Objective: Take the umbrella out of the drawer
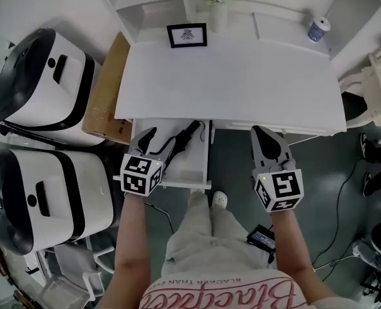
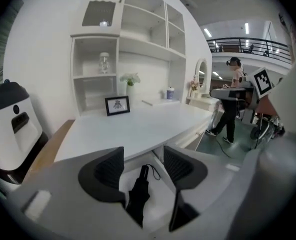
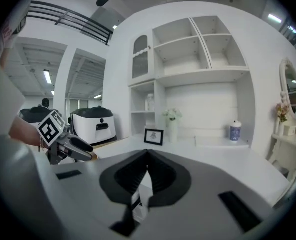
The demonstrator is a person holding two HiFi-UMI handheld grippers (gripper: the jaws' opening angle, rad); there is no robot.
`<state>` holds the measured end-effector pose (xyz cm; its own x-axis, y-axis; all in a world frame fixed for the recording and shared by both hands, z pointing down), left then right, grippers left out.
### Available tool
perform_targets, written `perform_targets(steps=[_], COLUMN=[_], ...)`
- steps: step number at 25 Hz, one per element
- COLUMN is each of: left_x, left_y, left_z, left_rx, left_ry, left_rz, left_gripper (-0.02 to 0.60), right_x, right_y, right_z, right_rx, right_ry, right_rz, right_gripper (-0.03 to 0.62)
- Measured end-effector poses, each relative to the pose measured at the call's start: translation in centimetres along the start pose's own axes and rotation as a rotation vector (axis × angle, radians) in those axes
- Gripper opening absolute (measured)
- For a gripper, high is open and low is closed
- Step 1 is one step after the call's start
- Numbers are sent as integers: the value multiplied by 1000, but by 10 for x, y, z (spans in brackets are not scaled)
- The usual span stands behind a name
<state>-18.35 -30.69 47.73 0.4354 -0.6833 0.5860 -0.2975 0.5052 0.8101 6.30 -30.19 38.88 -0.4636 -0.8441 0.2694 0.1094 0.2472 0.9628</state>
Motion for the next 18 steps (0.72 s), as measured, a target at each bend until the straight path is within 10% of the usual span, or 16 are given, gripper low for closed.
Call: perform_targets(steps=[18], left_x=[111], left_y=[169], left_z=[22], left_rx=[120], left_ry=[265], left_rz=[544], left_gripper=[296], right_x=[66], right_y=[103], right_z=[22], right_rx=[92], right_ry=[31], right_rz=[230], right_gripper=[8])
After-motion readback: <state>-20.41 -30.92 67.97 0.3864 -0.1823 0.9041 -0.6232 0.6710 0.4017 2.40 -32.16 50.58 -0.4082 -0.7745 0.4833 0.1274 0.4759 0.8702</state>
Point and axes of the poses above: the fingertips, and each gripper's own axes: x forward along the fingers, z to its left, y out of its underside, the point moved 2 cm from there along -x, backward along the fingers, and after that the axes turned 1 degree about x, right-handed, at the moved point
